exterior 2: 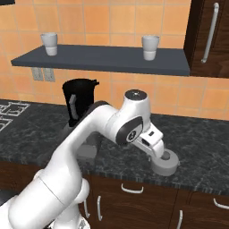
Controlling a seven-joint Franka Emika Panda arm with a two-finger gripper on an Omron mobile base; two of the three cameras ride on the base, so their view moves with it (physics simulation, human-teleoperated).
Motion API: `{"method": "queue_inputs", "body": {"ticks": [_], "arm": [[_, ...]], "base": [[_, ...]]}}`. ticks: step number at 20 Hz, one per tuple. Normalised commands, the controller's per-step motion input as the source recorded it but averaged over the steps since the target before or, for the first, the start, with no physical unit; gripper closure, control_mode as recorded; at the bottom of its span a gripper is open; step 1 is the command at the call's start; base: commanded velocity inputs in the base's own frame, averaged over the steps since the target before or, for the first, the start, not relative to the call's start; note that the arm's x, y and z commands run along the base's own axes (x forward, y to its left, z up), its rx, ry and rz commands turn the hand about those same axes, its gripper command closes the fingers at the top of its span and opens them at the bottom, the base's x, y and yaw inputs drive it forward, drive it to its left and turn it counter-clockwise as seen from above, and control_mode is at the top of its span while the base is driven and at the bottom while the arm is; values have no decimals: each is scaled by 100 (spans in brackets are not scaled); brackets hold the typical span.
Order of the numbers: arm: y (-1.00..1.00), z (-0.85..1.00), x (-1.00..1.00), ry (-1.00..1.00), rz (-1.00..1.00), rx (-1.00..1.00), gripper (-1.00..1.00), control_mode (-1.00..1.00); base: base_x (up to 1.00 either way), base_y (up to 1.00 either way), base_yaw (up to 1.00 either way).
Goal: Close the lid blender by securely placing the lid on top.
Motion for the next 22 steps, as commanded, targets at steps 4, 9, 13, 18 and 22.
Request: {"method": "queue_inputs", "body": {"ticks": [4, 9, 13, 18, 22], "arm": [[-33, -14, 45, 21, 0, 3, -100, -100], [-34, -14, 40, 15, 0, 4, -100, -100], [-38, -20, 39, 7, 0, 9, -100, -100], [-30, -31, 29, 0, 0, 8, -100, -100], [-16, -39, 20, 0, 2, 1, -100, -100]], "base": [[0, 0, 0], [0, 0, 0], [0, 0, 0], [0, 0, 0], [0, 0, 0]]}}
